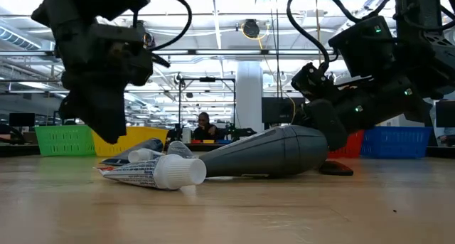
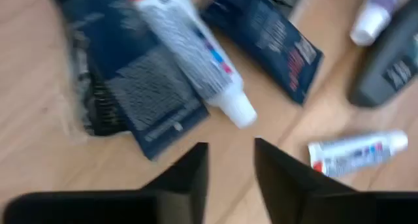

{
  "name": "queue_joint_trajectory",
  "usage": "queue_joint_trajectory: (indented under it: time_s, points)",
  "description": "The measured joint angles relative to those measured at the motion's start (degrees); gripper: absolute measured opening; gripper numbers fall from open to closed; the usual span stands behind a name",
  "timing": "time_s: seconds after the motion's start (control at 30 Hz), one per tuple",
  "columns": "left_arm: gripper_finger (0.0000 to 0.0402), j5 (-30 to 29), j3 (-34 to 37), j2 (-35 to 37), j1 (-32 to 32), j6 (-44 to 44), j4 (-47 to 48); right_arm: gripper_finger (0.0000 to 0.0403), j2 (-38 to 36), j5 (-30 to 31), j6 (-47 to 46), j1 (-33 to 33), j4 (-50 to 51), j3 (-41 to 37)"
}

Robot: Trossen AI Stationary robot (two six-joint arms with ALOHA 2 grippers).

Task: Pick & Place Travel size toiletries
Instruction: Put the shave cream into the yellow bin

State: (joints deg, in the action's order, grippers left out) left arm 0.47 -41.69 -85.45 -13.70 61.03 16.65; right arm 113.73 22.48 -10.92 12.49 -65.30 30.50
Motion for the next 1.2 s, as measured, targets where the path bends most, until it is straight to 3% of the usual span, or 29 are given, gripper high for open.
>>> queue_joint_trajectory:
  time_s: [0.2, 0.4, 0.8, 0.97, 1.2]
  points:
    - [0.0250, -4.0, 0.0, -0.5, 2.3, 9.4, 0.8, 0.0169, 0.0, 0.0, 0.0, 0.0, 0.0, 0.0]
    - [0.0282, -15.6, 0.0, -2.9, 0.8, 14.3, -0.4, 0.0169, 0.0, 0.0, 0.0, 0.0, 0.1, 0.0]
    - [0.0208, -26.9, -0.1, -10.2, -0.8, 17.2, -7.2, 0.0169, 0.0, 0.0, 0.0, 0.0, 0.5, 0.0]
    - [0.0168, -28.3, -0.1, -11.5, -0.8, 17.2, -7.9, 0.0169, 0.0, 0.0, 0.0, 0.0, 0.5, 0.0]
    - [0.0076, -28.1, -0.2, -11.0, -0.8, 14.9, -7.8, 0.0169, 0.0, 0.0, 0.0, 0.0, 0.4, 0.0]
